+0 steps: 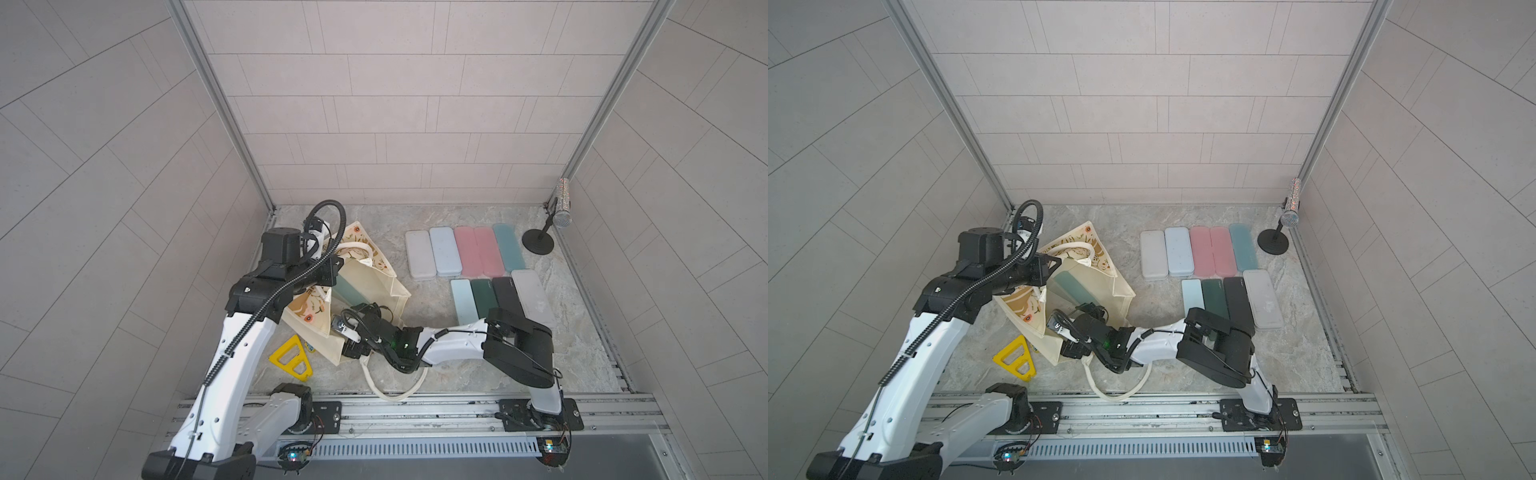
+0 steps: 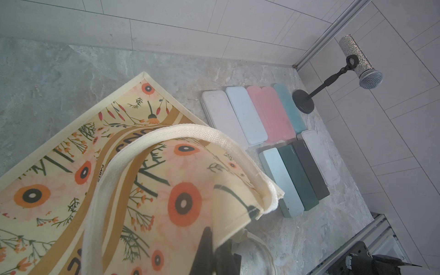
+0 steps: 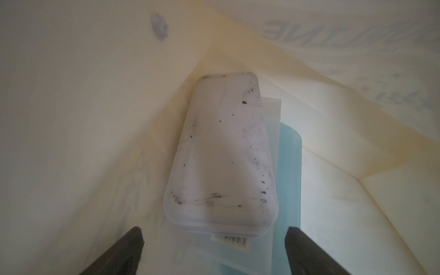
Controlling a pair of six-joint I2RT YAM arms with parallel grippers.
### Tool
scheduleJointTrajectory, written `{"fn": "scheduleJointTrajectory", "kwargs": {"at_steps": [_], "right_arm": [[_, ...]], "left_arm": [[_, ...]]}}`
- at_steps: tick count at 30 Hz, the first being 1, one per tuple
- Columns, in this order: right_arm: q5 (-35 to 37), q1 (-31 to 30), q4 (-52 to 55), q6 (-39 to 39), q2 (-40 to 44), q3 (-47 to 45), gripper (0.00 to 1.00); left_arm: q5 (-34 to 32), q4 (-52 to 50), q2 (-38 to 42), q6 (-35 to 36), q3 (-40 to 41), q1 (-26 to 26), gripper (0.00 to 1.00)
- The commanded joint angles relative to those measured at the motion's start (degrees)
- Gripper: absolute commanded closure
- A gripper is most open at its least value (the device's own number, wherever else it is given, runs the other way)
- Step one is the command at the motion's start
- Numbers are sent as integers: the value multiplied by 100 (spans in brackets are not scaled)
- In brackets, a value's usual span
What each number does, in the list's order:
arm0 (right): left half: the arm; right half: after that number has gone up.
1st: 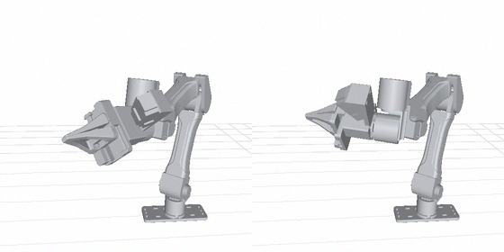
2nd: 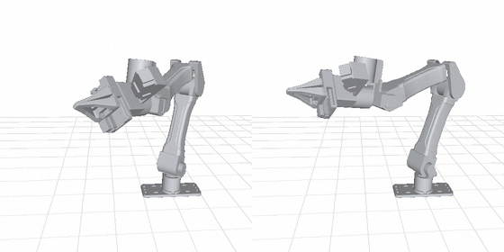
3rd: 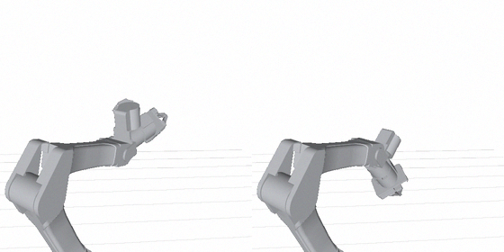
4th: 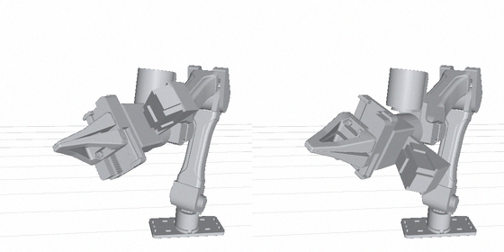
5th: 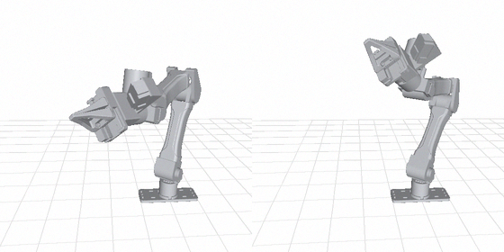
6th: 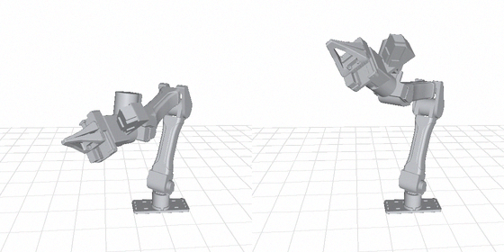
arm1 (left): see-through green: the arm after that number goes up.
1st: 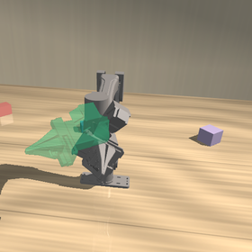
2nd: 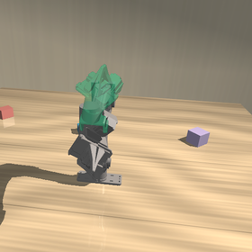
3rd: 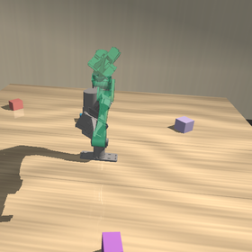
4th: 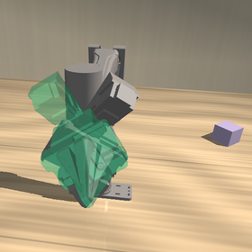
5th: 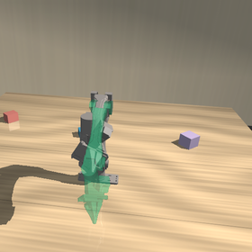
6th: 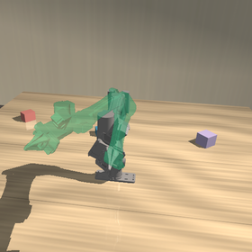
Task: Take out the pencil case from the canvas bag
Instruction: Pick up the pencil case from the canvas bag.
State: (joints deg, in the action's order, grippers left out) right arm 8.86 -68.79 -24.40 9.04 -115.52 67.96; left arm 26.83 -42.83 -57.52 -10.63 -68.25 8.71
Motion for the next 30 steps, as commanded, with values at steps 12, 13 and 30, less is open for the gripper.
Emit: {"fn": "scheduleJointTrajectory", "kwargs": {"at_steps": [12, 13, 30], "right_arm": [[192, 235, -19, 58, -570, 642, 17], [185, 235, -27, 24, -560, 626, 21], [37, 226, -520, -568, 1019, -953, 33]], "left_arm": [[238, 216, 131, -21, -373, 3, 100], [235, 205, 131, -11, -376, 16, 100], [-319, 46, 95, 112, -395, 3, 100]]}}
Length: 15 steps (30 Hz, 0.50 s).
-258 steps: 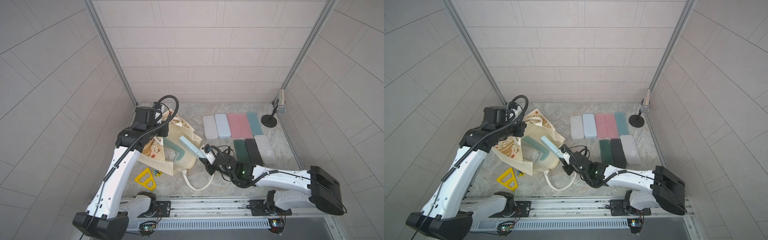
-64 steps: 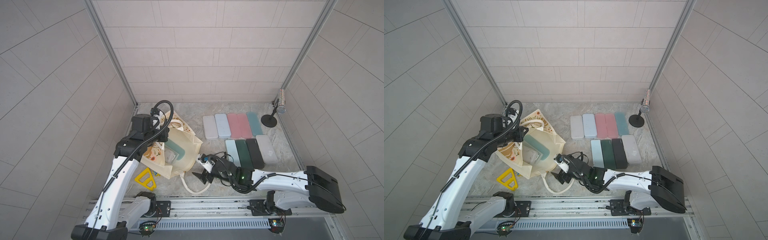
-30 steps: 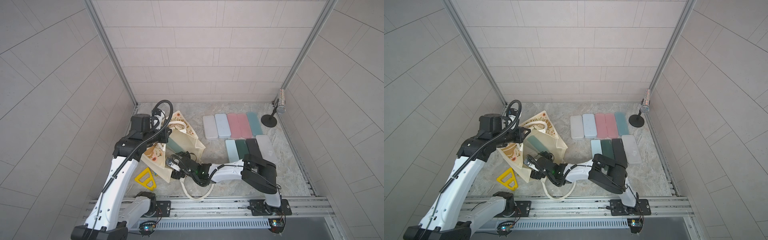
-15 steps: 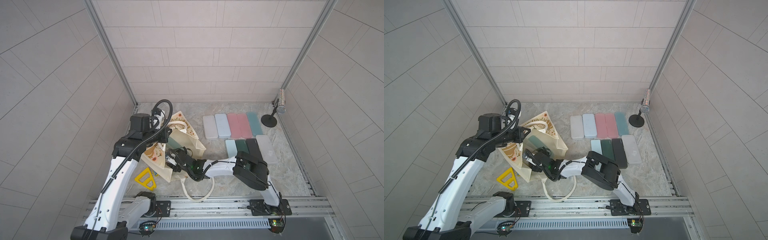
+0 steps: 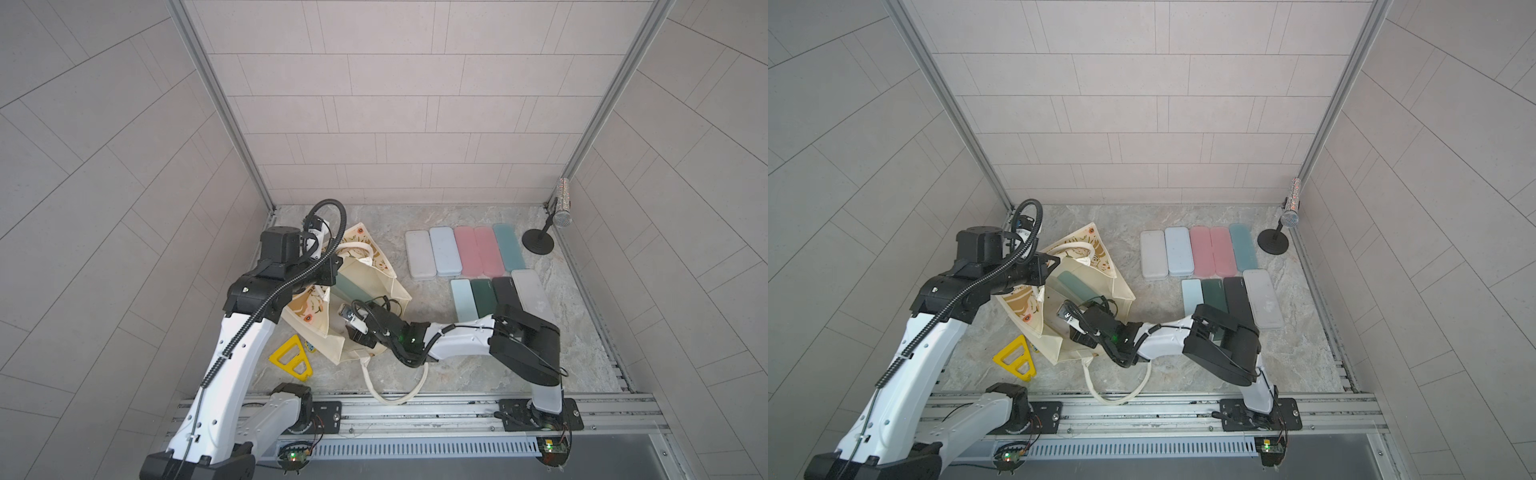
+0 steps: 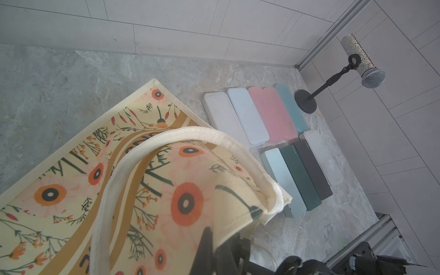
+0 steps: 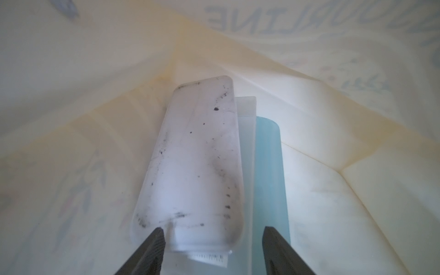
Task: Take out the pencil case from the canvas bag
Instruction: Pick up the pencil case from the canvas bag.
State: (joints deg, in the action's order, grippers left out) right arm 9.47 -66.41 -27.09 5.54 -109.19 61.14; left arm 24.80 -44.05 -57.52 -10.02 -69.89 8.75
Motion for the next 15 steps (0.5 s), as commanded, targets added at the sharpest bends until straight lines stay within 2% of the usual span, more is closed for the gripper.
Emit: {"fn": "scheduleJointTrajectory", "kwargs": {"at_steps": [1, 9, 11, 14, 15], "right_arm": [[-17, -20, -274, -261, 470, -375, 33], [-140, -38, -341, -349, 786, -890, 34], [-327, -47, -261, -251, 689, -792, 28], [-394, -81, -128, 71, 416, -516, 14], [-381, -95, -56, 195, 308, -369, 4]], "left_arm": [[-117, 178, 95, 52, -228, -4, 100], [-150, 187, 110, 47, -202, -2, 100], [-137, 204, 118, 31, -183, 7, 100], [-98, 230, 110, -4, -179, -4, 100], [-83, 239, 112, -14, -179, 1, 100]]}}
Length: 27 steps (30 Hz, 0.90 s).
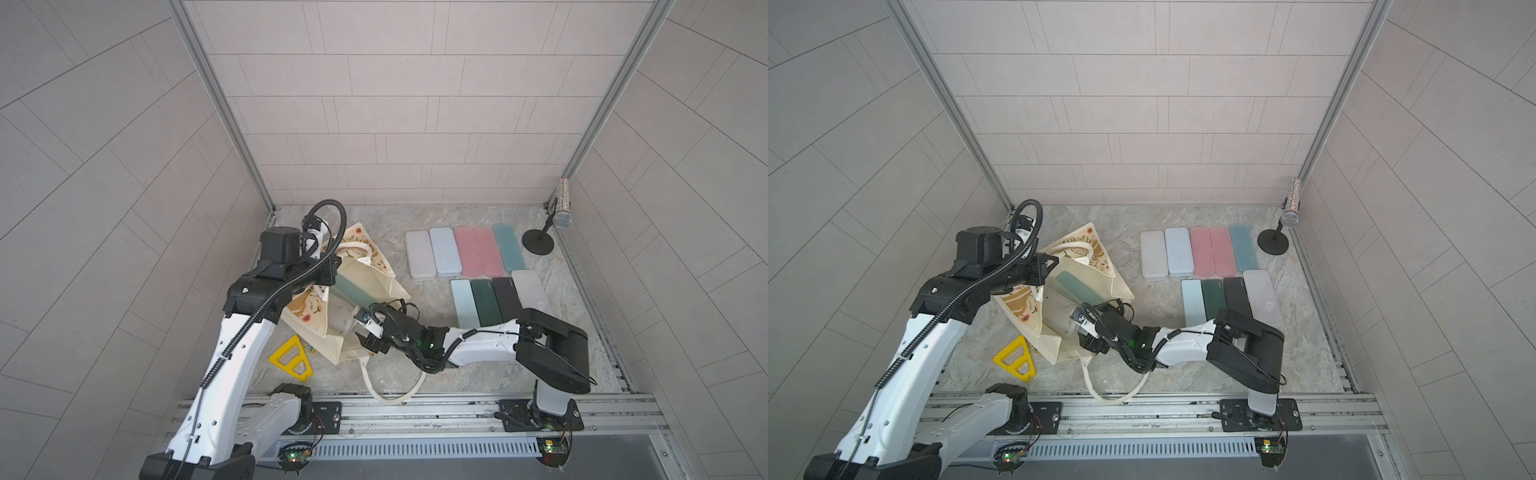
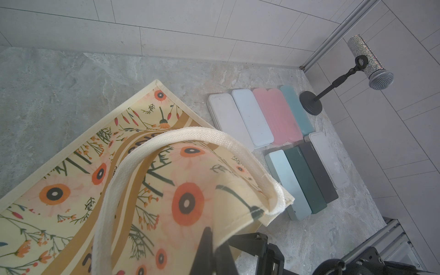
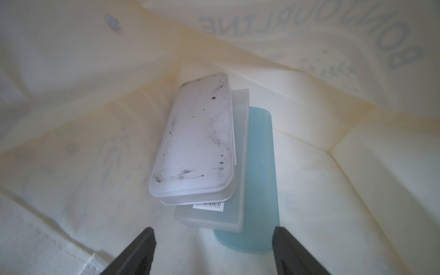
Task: Take out the pencil case from the canvas bag
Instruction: Pick up the pencil case from the canvas bag.
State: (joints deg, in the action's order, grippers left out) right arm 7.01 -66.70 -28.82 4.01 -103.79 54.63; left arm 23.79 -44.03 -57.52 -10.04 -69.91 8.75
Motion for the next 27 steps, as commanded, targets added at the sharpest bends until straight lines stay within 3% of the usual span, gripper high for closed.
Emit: {"fn": "scheduleJointTrajectory", "kwargs": {"at_steps": [1, 12, 18, 27], "right_arm": [[-102, -79, 252, 483, -361, 431, 0], [444, -98, 867, 1252, -1652, 1763, 0], [846, -83, 852, 1270, -1969, 1973, 1], [799, -63, 703, 1023, -1799, 1808, 24]], "left_arm": [[35, 244, 102, -22, -183, 1, 100], [240, 272, 119, -139, -225, 8, 100], [222, 263, 142, -124, -206, 1, 100], [189, 246, 147, -95, -215, 3, 100]]}}
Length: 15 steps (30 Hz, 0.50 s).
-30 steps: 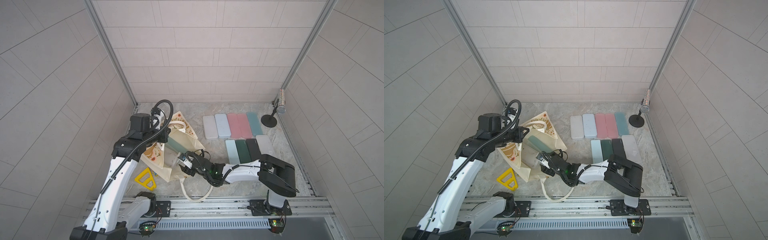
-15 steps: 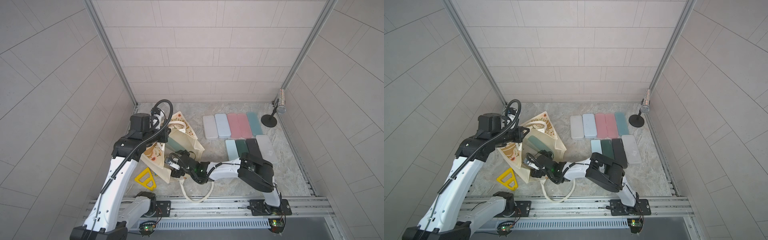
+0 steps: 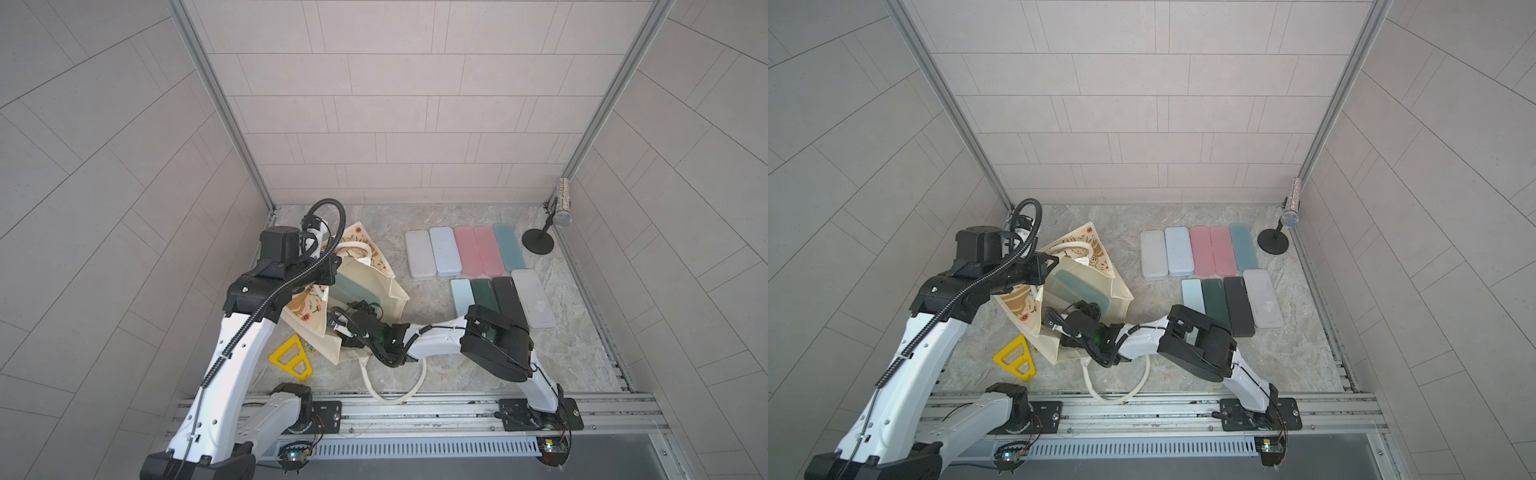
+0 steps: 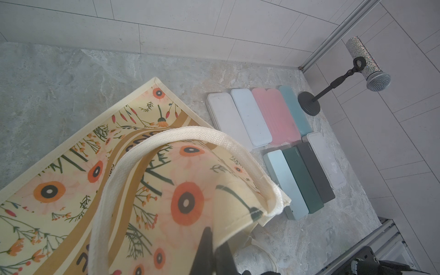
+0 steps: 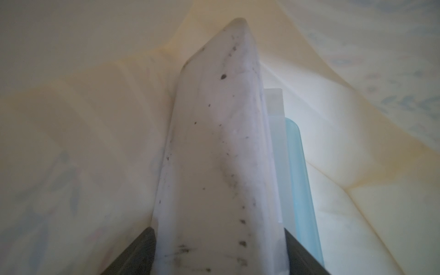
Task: Take out the pencil case from the canvas bag
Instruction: Pick up the pencil case from the canvas bag.
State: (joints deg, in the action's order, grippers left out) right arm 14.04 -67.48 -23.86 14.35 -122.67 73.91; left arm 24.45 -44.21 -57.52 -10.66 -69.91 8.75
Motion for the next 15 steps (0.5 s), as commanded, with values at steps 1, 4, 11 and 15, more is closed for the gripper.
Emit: {"fn": "scheduleJointTrajectory", "kwargs": {"at_steps": [1, 4, 11, 15], "right_arm": [[90, 16, 197, -26, 132, -143, 25], [57, 16, 128, -71, 274, -263, 25], [-53, -41, -25, -250, 1205, -961, 27], [-165, -89, -67, -431, 1876, -1563, 28]], "left_arm": [[124, 269, 146, -29, -204, 9, 100], [94, 247, 153, -8, -208, 4, 100], [-173, 155, 180, 103, -190, -3, 100], [-354, 138, 179, 142, -181, 0, 100]]}}
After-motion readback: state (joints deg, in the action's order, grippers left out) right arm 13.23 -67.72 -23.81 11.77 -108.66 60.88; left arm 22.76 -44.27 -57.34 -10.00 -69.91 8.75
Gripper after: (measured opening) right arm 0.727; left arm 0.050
